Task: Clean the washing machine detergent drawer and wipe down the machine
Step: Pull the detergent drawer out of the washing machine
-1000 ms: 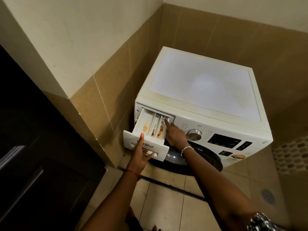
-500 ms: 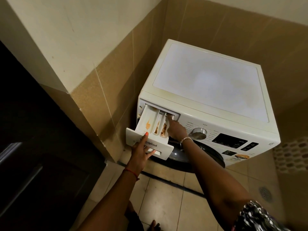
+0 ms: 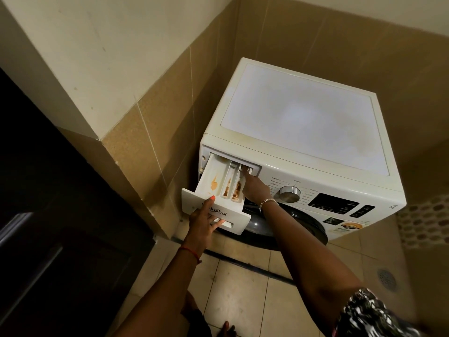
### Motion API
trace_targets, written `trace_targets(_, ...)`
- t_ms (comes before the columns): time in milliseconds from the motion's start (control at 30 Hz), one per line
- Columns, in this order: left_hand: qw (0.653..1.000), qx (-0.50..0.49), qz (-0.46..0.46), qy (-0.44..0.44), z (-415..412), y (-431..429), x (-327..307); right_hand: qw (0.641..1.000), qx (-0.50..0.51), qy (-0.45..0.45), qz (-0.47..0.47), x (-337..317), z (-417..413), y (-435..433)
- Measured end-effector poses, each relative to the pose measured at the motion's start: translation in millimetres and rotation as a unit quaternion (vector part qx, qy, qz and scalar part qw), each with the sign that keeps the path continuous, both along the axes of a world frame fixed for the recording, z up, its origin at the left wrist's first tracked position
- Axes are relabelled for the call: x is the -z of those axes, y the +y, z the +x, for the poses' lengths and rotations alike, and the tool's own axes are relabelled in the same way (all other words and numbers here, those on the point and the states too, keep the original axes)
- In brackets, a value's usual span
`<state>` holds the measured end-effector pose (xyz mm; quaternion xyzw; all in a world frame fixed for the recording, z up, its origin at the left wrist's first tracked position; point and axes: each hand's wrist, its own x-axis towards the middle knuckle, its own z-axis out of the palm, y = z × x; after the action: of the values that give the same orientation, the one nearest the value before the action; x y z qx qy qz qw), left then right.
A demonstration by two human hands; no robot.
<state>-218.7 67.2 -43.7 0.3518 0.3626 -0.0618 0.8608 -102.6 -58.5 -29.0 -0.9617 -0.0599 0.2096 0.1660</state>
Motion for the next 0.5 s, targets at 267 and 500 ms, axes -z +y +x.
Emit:
trace_targets(267,0.999,0.013,0.030,0.023,-23,4,-7,0.999,-0.036,0.025,0.021,-2,-28,-2)
trace_targets(500,0.998,0.041,0.050,0.016,-62,20,-6,0.979,-0.014,-0.042,0.201,-2,-51,-23)
